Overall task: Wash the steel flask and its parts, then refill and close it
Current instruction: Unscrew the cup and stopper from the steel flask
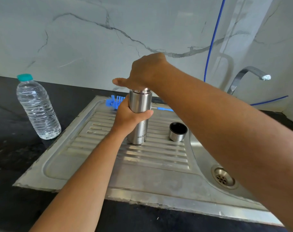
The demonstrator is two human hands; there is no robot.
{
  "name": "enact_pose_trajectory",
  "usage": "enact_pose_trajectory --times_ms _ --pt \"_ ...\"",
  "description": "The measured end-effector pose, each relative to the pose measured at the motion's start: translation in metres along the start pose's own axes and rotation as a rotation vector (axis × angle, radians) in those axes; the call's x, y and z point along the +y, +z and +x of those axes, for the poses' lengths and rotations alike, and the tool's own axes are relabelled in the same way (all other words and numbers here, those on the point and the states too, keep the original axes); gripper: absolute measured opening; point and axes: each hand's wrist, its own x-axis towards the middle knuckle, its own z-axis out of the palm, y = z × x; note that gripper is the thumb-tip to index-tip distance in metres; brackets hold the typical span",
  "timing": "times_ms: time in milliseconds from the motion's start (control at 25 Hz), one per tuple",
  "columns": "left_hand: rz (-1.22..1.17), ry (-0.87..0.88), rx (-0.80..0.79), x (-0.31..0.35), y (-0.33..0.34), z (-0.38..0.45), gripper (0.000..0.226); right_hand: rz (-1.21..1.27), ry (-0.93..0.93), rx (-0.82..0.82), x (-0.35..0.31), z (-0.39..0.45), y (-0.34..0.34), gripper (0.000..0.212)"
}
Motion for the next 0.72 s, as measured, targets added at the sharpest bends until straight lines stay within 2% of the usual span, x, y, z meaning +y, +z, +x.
enact_pose_trajectory --times_ms 160,200,360,560,640,720 --pt "-0.02 -0.016 -0.03 -0.004 -0.002 0.005 0.047 0.055 -0.032 0.185 0.006 -0.004 0.012 0.046" --pt "-0.025 -0.022 -0.043 -0.004 -0.003 0.006 0.049 0.09 -0.038 0.208 0.009 -0.005 0.015 0.043" --pt "-0.089 -0.03 -0.061 -0.004 -0.003 0.007 0.056 0.167 -0.079 0.283 0.015 -0.002 0.023 0.047" --pt "-0.106 -0.04 -0.114 -0.008 -0.007 0.007 0.069 0.277 -0.245 0.384 0.025 -0.005 0.036 0.051" --pt "-0.108 -0.046 -0.088 -0.007 -0.006 0.005 0.069 0.301 -0.268 0.375 0.026 -0.008 0.036 0.05" --pt "-0.108 -0.042 -0.069 -0.002 -0.005 0.003 0.066 0.236 -0.234 0.317 0.028 -0.011 0.03 0.058"
